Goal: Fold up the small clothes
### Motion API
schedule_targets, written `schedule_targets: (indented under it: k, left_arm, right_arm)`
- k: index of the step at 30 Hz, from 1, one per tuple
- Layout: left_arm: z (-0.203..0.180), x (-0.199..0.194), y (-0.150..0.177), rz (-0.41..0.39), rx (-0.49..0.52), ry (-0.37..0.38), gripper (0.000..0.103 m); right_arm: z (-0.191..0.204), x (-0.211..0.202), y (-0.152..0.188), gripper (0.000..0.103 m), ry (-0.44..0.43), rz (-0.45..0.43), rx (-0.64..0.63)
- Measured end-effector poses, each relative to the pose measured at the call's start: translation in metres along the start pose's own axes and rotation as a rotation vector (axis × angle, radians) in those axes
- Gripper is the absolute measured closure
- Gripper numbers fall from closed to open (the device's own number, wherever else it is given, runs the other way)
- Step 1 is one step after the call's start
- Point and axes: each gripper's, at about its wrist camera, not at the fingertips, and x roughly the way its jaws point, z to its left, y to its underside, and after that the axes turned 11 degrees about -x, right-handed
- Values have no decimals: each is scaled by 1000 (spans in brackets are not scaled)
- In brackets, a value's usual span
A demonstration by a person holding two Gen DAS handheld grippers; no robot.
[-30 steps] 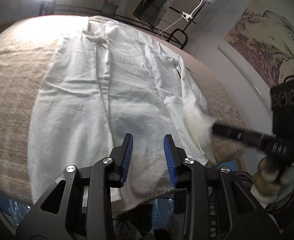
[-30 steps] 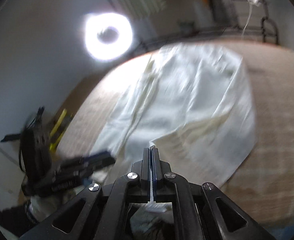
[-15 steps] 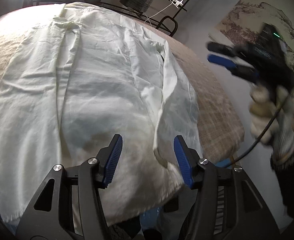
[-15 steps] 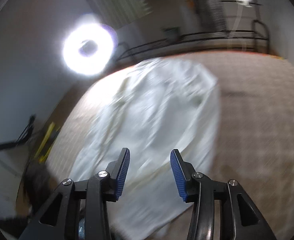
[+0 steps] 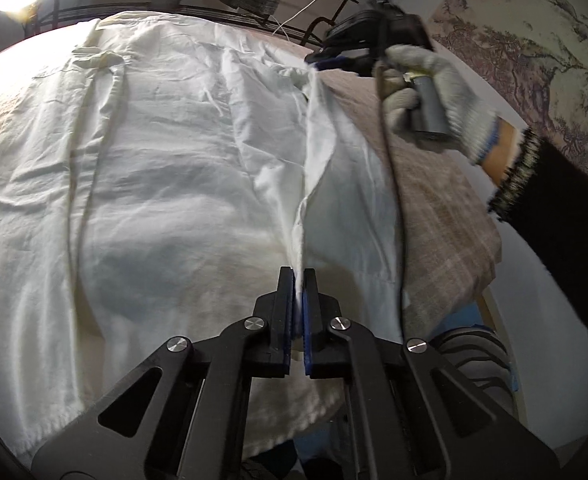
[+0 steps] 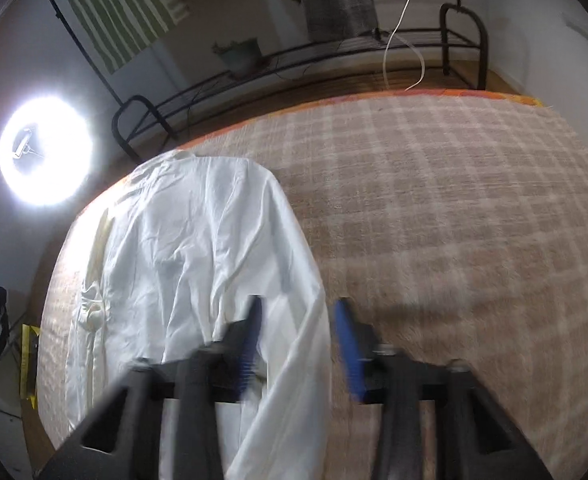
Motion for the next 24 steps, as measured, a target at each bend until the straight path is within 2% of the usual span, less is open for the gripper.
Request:
schedule_targets:
  k: [2,5,10,17,21,24]
  left_arm:
    - [-3,-1,1,-1,-9,15,102]
    - [-5,-5,4,-3,-17,27,103]
    - [-3,-22,13,-15,-44,42,103]
    - [13,-37,30,-13,-137,55,103]
    - [22,-28,38,24,-183,50,103]
    - [25,-21,42,47,-197,43,103]
  right_arm:
    - [1,8,-2,103,17,23,-16]
    - [1,8,-4,103,16,17,-33]
    - [13,-11,-15,103,-23,-42,-45]
    - [88,-27,-47,103,-90,-101,-201]
    - [142,0,-50,103,-56,-64,-351]
    - [155,32,-43,103,-13,-18,-389]
